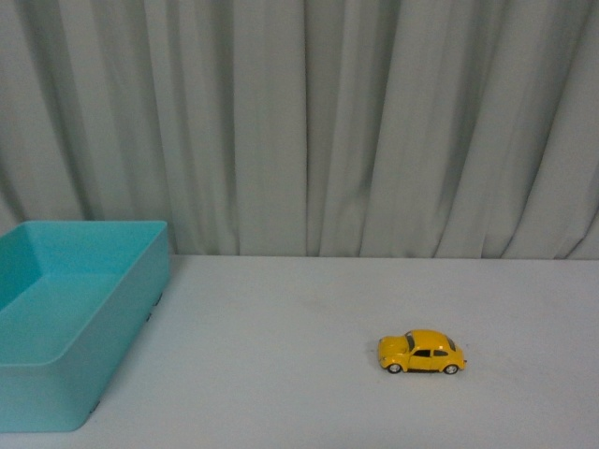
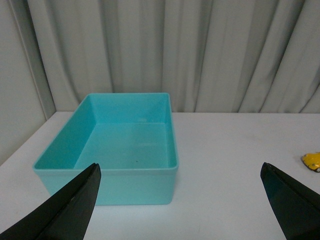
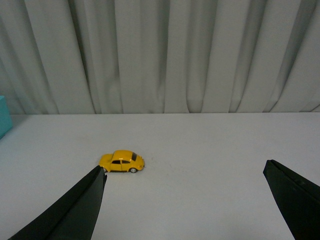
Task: Wind up and store yellow beetle toy
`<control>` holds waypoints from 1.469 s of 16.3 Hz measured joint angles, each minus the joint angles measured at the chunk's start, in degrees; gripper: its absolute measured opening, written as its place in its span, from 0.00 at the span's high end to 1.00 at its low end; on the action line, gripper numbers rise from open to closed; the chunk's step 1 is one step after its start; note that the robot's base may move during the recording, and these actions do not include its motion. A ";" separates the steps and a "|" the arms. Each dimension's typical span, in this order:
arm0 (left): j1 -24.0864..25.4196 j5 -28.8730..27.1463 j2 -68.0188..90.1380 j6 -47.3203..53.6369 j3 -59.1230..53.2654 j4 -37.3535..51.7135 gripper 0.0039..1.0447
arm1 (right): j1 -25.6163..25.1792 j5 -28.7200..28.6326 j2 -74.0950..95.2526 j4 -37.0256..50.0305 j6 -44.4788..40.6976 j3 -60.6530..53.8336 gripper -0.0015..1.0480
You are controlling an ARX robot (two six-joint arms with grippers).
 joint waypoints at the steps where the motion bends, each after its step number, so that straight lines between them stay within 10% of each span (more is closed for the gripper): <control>1: 0.00 0.00 0.00 0.00 0.00 0.00 0.06 | 0.00 0.00 0.02 0.02 0.00 0.00 0.06; 21: 0.00 0.00 0.00 0.00 0.00 -0.02 0.06 | 0.87 3.10 1.05 -5.05 3.48 1.22 0.06; 24: 0.00 0.00 0.00 0.00 0.00 -0.02 0.06 | -20.11 -12.92 19.78 11.80 13.00 3.85 0.06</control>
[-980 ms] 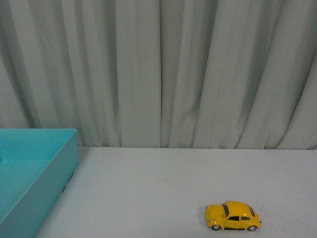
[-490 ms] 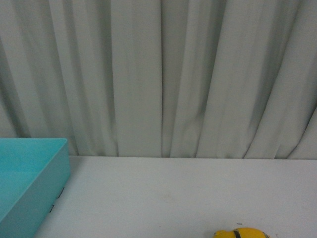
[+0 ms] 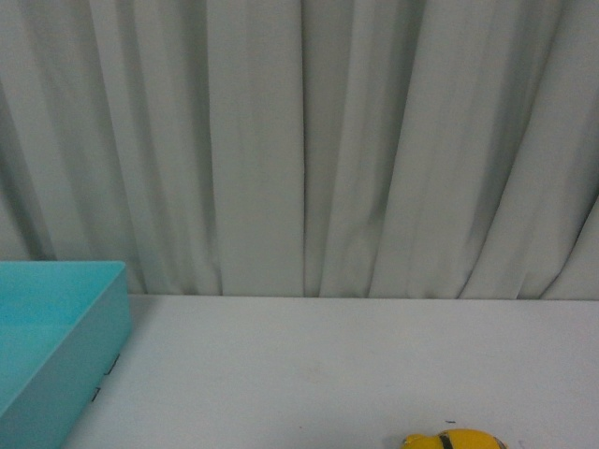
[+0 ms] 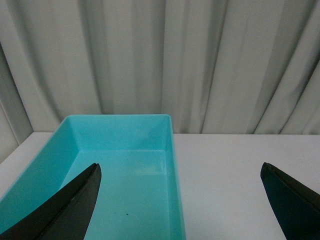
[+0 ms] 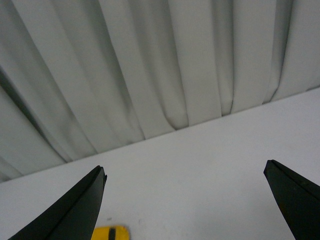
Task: Wind up and store yellow beetle toy
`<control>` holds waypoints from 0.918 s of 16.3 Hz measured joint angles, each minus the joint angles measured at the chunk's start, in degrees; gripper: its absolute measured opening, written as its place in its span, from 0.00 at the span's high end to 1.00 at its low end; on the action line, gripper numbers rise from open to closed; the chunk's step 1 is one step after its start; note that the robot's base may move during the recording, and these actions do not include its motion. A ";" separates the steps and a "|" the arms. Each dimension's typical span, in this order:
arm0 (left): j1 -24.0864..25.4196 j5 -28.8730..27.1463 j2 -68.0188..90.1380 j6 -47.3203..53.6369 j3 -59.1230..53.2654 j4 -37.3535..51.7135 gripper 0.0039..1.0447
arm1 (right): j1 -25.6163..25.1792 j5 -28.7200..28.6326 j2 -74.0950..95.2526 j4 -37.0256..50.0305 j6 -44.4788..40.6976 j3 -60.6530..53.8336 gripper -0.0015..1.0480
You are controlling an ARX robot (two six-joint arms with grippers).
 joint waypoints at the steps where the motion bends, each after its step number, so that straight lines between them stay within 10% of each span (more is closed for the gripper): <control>1: 0.00 0.00 0.00 0.00 0.00 0.02 0.06 | -8.92 -9.51 13.44 12.37 -0.94 3.04 0.06; 4: 0.00 -0.02 0.00 0.00 0.00 -0.02 0.06 | -16.65 -20.81 46.05 34.71 -7.10 15.54 0.06; 8: 0.00 0.00 0.00 0.00 0.00 -0.02 0.06 | -3.78 -23.45 70.86 31.76 -15.08 35.19 0.06; 12: 0.00 0.00 0.00 0.00 0.00 -0.02 0.06 | 6.75 -37.20 85.44 4.13 -37.64 57.77 0.06; 15: 0.00 0.00 0.00 0.00 0.00 -0.02 0.06 | 9.27 -36.57 92.32 -25.29 -65.11 71.06 0.06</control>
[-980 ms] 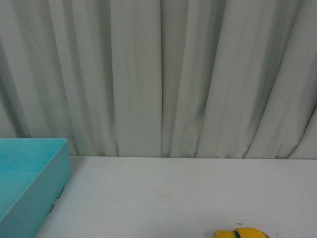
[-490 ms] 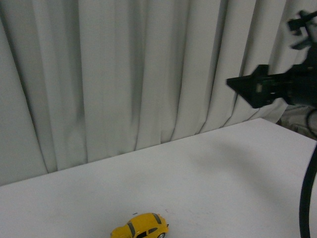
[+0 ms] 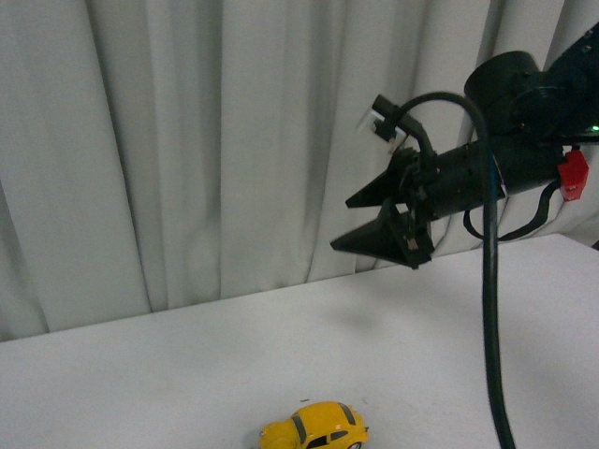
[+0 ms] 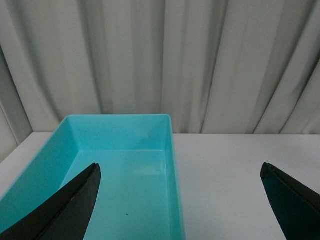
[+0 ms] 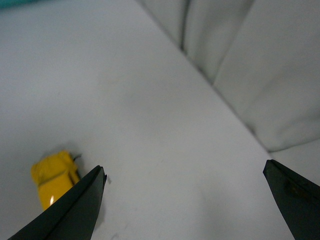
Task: Wind up and store yellow beetle toy
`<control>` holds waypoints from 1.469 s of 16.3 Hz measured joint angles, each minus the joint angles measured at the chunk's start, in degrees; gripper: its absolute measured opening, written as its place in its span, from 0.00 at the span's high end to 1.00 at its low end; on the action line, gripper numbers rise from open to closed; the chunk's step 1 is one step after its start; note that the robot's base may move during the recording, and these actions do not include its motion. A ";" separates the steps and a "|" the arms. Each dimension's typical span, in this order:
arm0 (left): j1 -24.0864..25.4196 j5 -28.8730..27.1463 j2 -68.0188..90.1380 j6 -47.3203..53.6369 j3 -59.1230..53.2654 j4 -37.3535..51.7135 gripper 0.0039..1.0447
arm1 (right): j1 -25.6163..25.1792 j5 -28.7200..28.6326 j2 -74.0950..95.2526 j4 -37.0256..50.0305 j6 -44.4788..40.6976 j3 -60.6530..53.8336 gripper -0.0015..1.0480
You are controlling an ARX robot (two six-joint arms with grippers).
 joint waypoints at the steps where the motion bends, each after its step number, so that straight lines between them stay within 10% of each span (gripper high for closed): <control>1: 0.00 0.00 0.00 0.00 0.00 0.00 0.06 | 0.52 1.77 2.29 -10.80 -10.80 3.37 0.06; 7: 0.00 0.00 0.00 0.00 0.00 0.00 0.06 | 7.67 9.90 8.79 -35.43 -43.80 6.43 0.06; 24: 0.00 0.00 0.00 0.02 0.00 0.00 0.06 | 12.37 15.10 15.26 -19.19 -28.48 -0.04 0.06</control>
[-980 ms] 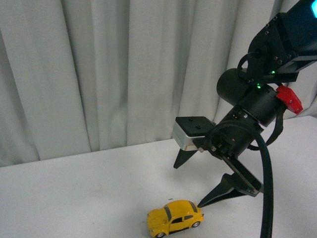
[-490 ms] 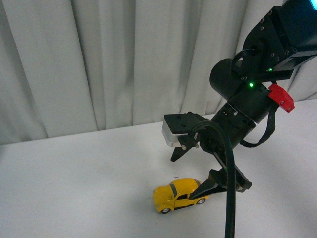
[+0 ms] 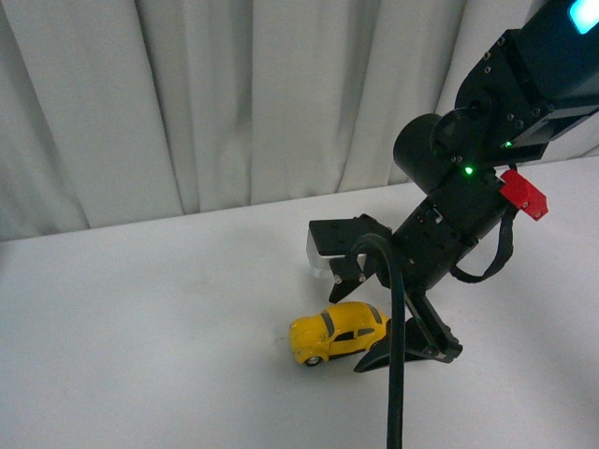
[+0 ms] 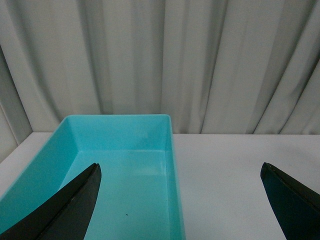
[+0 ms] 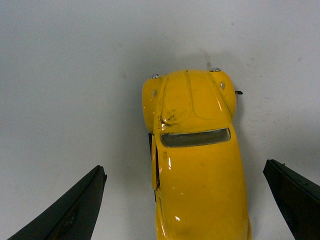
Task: Wind up and store yellow beetle toy
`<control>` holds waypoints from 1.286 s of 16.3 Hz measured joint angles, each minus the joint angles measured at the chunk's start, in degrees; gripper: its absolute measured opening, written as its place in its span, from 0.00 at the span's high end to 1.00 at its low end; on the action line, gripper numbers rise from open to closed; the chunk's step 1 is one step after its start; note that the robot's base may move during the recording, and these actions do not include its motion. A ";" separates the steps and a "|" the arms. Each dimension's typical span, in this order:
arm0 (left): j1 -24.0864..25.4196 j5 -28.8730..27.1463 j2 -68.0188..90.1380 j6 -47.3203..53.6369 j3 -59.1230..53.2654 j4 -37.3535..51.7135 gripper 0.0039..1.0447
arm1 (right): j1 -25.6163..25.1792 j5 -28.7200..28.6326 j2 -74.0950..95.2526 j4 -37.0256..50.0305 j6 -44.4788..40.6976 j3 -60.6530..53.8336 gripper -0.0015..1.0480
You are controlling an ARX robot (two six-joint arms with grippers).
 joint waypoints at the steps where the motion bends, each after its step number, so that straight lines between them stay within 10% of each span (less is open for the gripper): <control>1: 0.00 0.00 0.00 -0.02 0.00 0.00 0.06 | 0.15 -0.04 0.37 0.50 0.63 0.00 0.06; 8: 0.00 0.00 0.00 -0.02 0.00 0.00 0.06 | 1.42 -0.48 1.05 2.03 3.56 0.26 0.58; 21: 0.00 0.00 0.00 -0.02 0.00 0.00 0.06 | -1.86 -2.01 2.36 1.44 -3.04 0.81 0.60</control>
